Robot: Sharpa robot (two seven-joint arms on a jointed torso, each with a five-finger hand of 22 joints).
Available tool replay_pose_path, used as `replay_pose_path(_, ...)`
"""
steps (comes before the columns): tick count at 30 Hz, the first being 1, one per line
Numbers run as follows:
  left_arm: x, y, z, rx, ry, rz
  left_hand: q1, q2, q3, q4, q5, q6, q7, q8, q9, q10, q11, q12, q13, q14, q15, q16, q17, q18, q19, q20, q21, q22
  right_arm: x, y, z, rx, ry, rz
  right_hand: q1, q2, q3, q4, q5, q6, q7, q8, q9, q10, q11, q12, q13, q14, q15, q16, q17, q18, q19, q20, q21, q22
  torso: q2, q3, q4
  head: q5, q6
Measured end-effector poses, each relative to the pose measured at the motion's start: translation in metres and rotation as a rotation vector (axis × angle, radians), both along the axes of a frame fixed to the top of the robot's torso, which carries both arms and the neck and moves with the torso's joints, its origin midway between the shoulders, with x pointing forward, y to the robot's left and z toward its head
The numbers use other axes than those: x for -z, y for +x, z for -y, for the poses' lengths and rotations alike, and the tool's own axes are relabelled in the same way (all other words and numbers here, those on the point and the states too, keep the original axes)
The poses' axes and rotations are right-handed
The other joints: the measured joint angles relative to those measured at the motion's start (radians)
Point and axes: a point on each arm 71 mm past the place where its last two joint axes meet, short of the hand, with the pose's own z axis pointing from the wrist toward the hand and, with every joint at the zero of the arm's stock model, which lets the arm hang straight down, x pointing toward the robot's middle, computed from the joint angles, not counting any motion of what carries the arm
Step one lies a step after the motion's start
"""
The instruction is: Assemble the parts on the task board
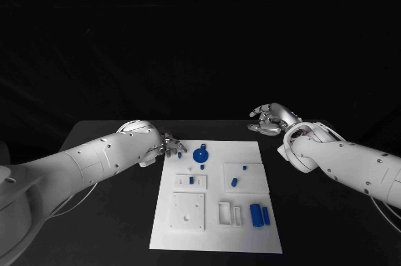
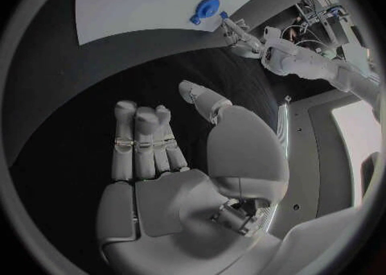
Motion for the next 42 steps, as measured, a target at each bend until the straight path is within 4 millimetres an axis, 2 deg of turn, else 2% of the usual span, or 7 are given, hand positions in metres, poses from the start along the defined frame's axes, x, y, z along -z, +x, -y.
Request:
replay_pose_path(9,0.0034,0.0006,-0.0043,-0.002,0.002,-0.019,0.025,0.036,-0.012,-0.012,0.0,0.0,0.0,0.001,0.002,0.0,0.0,0.007,0.0,-0.004,0.003,0.0,-0.001,0.0,-0.004,0.004,0.0,0.0,-0.0001,-0.0001,0.0002,0.0,0.0,0.0,0.0,0.0,0.0,0.0,0.0,0.0,0.0,0.0,0.0,-0.004,-0.004,0.0,-0.001,0.0,0.0,0.0,0.0,0.0,0.0,0.0,0.0,0.0,0.0,0.0001,0.0,-0.002,-0.003)
replay_pose_path(15,0.0049,0.0015,-0.0056,-0.01,-0.026,-0.047,0.046,0.069,-0.021,-0.032,0.0,0.0,0.0,-0.001,0.002,-0.003,0.003,0.007,0.0,-0.004,0.003,0.0,-0.002,0.0,-0.005,0.002,0.0,0.0,0.0,0.0001,-0.0013,-0.002,0.001,0.0,0.0,0.0,0.0,0.0,0.0,0.001,-0.001,0.0,0.0,-0.004,-0.004,0.0,-0.001,0.0,0.0,0.0,0.0,0.0,0.0,0.0,0.0,0.0,0.0,0.0006,0.0005,-0.002,-0.006)
replay_pose_path(28,0.0077,0.0011,-0.0058,-0.018,-0.079,-0.087,0.05,0.081,-0.033,-0.047,0.0,-0.005,0.005,-0.002,-0.004,-0.007,0.0,0.012,0.0,-0.007,0.007,0.004,-0.004,0.0,-0.011,0.003,0.0,0.0,0.0,0.0003,-0.0018,-0.002,0.0,0.0,0.0,0.0,0.0,0.0,-0.001,0.002,-0.003,0.0,0.0,-0.004,-0.004,0.0,-0.002,0.0,0.0,0.0,-0.001,0.0,0.0,0.0,0.0,0.0,0.0,0.0007,0.001,-0.002,-0.01)
replay_pose_path(42,0.0092,0.0012,-0.0044,-0.014,-0.096,-0.095,0.093,0.134,-0.031,-0.077,0.0,-0.005,0.005,0.0,-0.004,-0.011,0.004,0.015,0.0,-0.01,0.004,0.008,-0.007,0.0,-0.011,0.004,0.0,-0.001,0.0,0.0004,-0.0025,-0.003,0.0,0.0,0.0,0.0,0.0,0.0,-0.001,-0.001,-0.001,0.0,0.0,-0.004,-0.004,0.0,-0.003,0.0,0.0,0.0,-0.001,0.0,0.0,0.0,0.0,0.0,0.0,0.0008,0.0012,-0.006,-0.012)
